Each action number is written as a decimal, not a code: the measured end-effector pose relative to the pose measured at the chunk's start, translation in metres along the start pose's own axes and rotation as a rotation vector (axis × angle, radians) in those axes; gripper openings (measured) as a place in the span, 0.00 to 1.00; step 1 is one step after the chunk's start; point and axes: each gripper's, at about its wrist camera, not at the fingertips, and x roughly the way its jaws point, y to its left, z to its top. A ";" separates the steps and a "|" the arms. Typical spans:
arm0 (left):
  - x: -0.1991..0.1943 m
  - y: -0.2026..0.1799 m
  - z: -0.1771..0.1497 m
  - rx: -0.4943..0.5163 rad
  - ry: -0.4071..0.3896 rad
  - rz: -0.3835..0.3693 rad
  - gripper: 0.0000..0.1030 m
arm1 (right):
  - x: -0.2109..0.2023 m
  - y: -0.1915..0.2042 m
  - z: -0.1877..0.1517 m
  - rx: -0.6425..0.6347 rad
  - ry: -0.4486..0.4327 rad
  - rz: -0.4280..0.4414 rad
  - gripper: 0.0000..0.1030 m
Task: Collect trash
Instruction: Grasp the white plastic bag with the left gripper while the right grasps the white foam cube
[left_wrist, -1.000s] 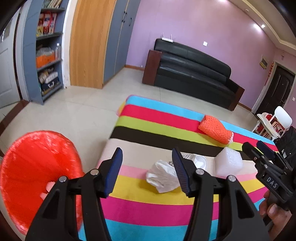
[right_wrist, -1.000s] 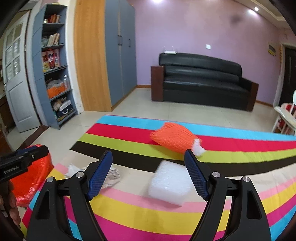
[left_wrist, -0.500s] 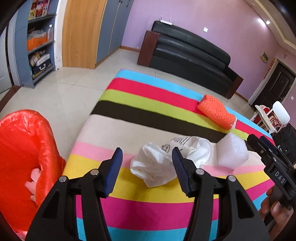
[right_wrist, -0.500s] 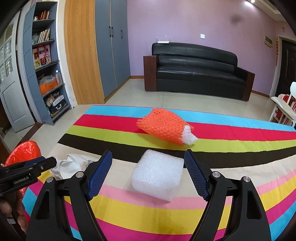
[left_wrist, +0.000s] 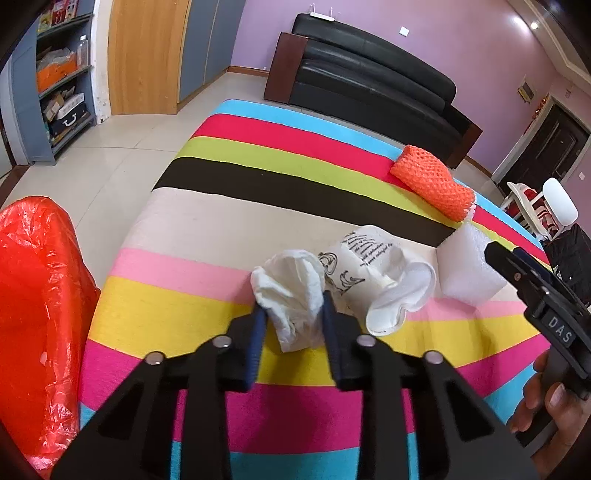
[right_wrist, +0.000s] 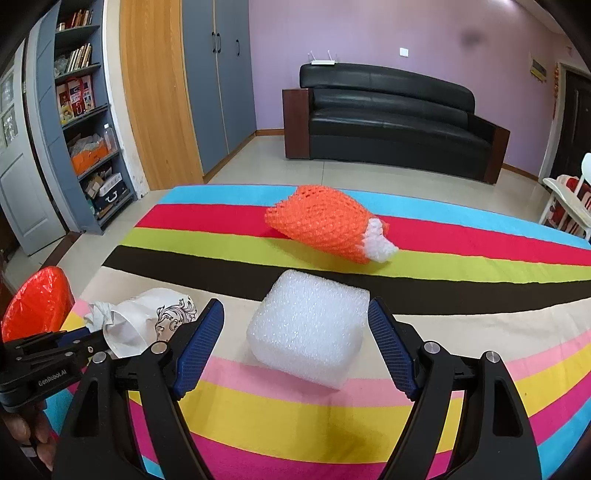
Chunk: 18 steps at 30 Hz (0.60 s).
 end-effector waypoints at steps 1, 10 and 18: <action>-0.001 0.000 0.000 0.002 -0.001 0.000 0.24 | 0.002 0.001 -0.001 -0.004 0.006 -0.001 0.73; -0.016 0.001 0.002 0.003 -0.039 0.017 0.20 | 0.013 -0.002 -0.004 0.013 0.042 -0.009 0.73; -0.037 0.002 0.006 0.020 -0.093 0.039 0.20 | 0.018 -0.001 -0.006 0.009 0.062 -0.026 0.66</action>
